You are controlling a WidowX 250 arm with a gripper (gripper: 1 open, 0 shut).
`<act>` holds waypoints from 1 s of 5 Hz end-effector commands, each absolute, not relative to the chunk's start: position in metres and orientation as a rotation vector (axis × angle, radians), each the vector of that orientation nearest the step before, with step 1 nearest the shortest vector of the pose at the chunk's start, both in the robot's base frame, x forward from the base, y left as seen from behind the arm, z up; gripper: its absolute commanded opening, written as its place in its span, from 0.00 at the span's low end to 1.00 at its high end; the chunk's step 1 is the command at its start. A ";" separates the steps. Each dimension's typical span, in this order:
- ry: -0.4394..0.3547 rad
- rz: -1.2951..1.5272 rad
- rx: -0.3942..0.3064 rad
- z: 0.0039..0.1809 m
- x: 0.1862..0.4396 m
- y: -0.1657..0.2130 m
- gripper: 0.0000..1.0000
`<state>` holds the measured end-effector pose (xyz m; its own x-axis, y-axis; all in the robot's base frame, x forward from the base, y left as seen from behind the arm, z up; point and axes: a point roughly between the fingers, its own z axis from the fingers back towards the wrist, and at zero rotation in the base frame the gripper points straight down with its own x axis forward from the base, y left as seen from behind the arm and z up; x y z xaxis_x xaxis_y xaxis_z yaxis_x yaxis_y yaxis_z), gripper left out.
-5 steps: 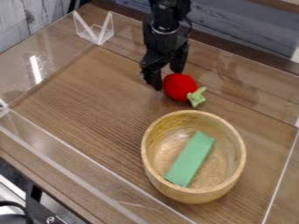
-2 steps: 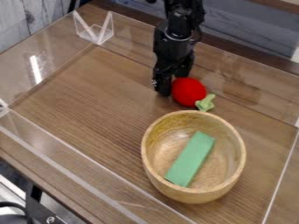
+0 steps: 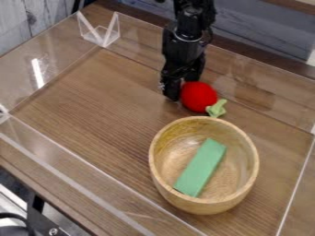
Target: Move the red object to the left side of the table
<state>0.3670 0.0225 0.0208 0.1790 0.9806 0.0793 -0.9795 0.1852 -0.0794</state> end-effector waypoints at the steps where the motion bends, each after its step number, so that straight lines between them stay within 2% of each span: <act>1: -0.164 1.376 -0.051 0.032 0.383 0.016 1.00; 5: -0.130 1.520 -0.017 0.028 0.383 0.011 1.00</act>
